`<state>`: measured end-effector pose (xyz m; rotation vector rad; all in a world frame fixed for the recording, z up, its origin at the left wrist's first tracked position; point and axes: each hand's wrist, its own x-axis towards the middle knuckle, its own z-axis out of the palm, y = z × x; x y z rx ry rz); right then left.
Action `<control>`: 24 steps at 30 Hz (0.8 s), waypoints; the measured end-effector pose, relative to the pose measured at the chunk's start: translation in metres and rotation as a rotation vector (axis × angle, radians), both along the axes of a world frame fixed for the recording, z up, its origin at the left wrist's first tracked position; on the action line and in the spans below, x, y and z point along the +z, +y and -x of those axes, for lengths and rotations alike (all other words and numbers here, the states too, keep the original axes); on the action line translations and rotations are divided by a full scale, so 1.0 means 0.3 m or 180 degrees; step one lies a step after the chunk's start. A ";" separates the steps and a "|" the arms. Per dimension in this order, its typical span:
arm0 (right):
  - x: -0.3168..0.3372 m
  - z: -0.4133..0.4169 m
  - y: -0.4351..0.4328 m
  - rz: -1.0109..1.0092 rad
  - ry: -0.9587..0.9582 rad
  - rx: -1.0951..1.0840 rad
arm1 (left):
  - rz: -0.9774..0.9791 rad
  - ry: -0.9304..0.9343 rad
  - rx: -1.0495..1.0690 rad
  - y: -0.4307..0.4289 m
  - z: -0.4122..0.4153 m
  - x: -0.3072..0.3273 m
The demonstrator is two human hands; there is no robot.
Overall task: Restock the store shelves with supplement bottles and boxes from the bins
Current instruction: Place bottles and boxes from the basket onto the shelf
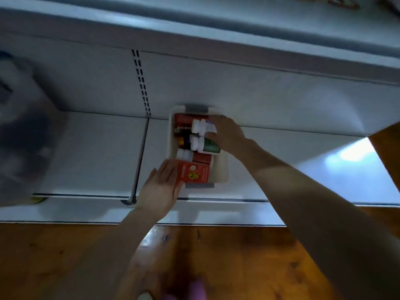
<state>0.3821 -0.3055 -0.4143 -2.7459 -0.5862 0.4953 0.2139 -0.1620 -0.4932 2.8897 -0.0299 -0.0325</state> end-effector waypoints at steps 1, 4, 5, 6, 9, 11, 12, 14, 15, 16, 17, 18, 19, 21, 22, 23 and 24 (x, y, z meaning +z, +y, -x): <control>-0.014 -0.019 0.007 0.0037 0.0017 0.0041 | 0.0054 -0.0062 0.0019 0.000 0.002 -0.007; -0.054 -0.070 0.018 0.0143 0.0036 0.0111 | 0.0124 -0.0135 -0.0002 0.000 -0.001 -0.004; -0.070 -0.083 0.019 0.0165 0.0051 0.0103 | 0.0125 -0.0175 -0.0013 0.003 -0.001 -0.006; -0.088 -0.093 0.019 0.0186 0.0068 0.0089 | 0.0141 -0.0214 -0.0012 0.005 -0.001 -0.011; -0.135 -0.109 0.019 0.0224 0.0019 0.0049 | 0.0164 -0.0264 0.0020 0.003 0.001 -0.018; -0.147 -0.109 0.021 0.0127 -0.0058 0.0005 | 0.0182 -0.0296 0.0039 0.002 0.004 -0.018; -0.149 -0.108 0.020 0.0053 -0.0095 -0.0029 | 0.0173 -0.0296 0.0015 0.004 0.002 -0.014; -0.146 -0.103 0.012 -0.0151 -0.0154 -0.0130 | 0.0180 -0.0356 -0.0021 0.004 -0.004 -0.008; -0.140 -0.096 0.006 -0.0309 -0.0179 -0.0220 | 0.0240 -0.0329 -0.0010 0.001 -0.005 0.000; -0.130 -0.086 -0.004 -0.0514 -0.0200 -0.0341 | 0.0314 -0.0332 0.0003 -0.002 -0.006 0.005; -0.117 -0.071 -0.015 -0.0772 -0.0214 -0.0485 | 0.0395 -0.0377 0.0026 -0.003 -0.009 0.007; -0.103 -0.051 -0.030 -0.1056 -0.0195 -0.0645 | 0.0500 -0.0399 0.0024 -0.002 -0.017 0.006; -0.088 -0.025 -0.047 -0.1322 -0.0156 -0.0804 | 0.0599 -0.0411 0.0026 -0.007 -0.032 0.012; -0.063 0.040 -0.090 -0.1681 -0.0087 -0.1078 | 0.0922 -0.0435 0.0101 -0.026 -0.080 0.022; -0.059 0.075 -0.115 -0.1780 -0.0084 -0.1175 | 0.1132 -0.0368 0.0225 -0.037 -0.115 0.029; -0.058 0.108 -0.141 -0.1835 -0.0111 -0.1250 | 0.1318 -0.0232 0.0330 -0.048 -0.155 0.031; -0.064 0.136 -0.165 -0.1857 -0.0132 -0.1321 | 0.1426 -0.0175 0.0378 -0.058 -0.197 0.028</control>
